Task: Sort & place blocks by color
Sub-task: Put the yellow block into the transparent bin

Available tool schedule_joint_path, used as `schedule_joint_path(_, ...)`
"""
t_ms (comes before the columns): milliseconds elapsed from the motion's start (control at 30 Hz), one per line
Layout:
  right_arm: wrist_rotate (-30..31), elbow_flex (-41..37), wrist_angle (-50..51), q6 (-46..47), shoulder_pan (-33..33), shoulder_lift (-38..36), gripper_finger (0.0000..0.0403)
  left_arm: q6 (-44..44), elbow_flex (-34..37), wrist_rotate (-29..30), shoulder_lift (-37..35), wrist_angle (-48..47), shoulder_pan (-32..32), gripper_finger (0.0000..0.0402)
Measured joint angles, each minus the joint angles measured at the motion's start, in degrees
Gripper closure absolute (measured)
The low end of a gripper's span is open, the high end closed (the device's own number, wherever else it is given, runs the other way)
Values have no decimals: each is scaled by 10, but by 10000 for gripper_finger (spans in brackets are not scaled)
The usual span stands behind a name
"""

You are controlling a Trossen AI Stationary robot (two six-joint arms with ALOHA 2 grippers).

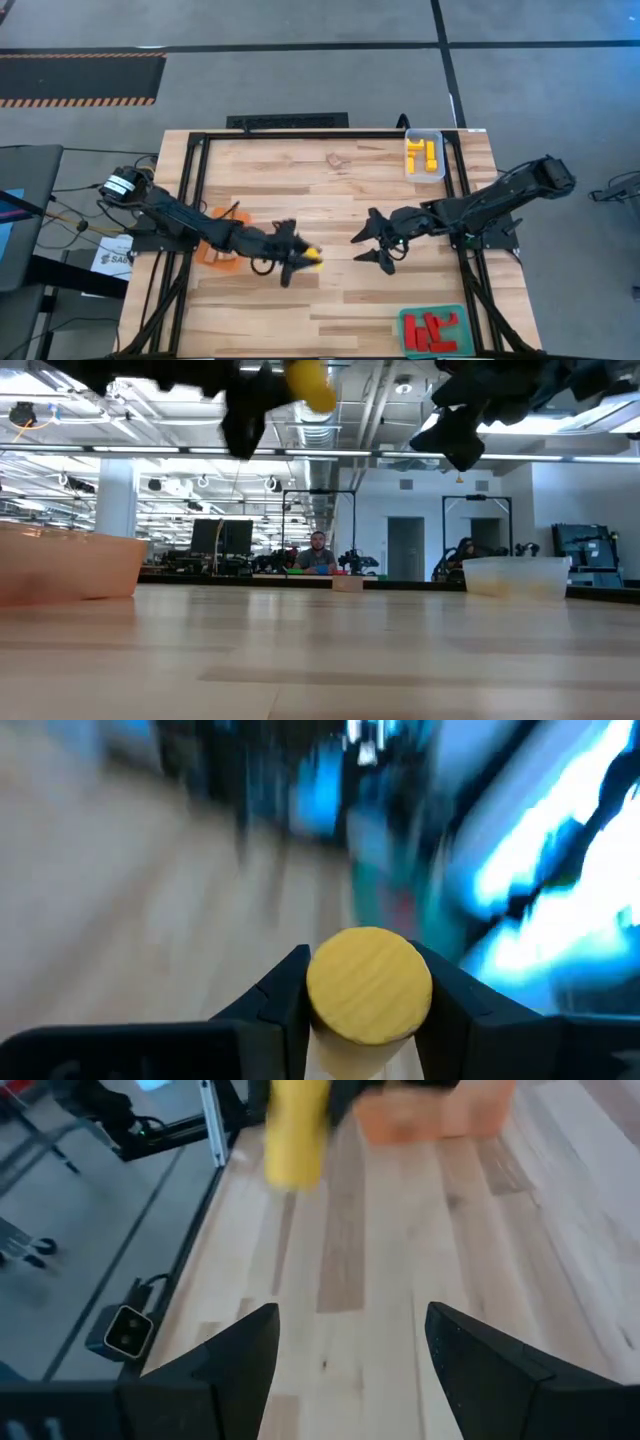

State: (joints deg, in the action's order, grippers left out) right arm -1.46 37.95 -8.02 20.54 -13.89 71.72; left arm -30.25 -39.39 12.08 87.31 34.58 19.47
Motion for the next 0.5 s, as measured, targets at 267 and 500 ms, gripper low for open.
schedule_joint_path(267, -22, 1, -124, 1, -7, 38, 127, 36, -34, 142, 4, 136, -2, 299)
schedule_joint_path(500, -28, 1, -183, 0, 11, 37, 127, 36, -65, 143, 8, 91, 0, 299)
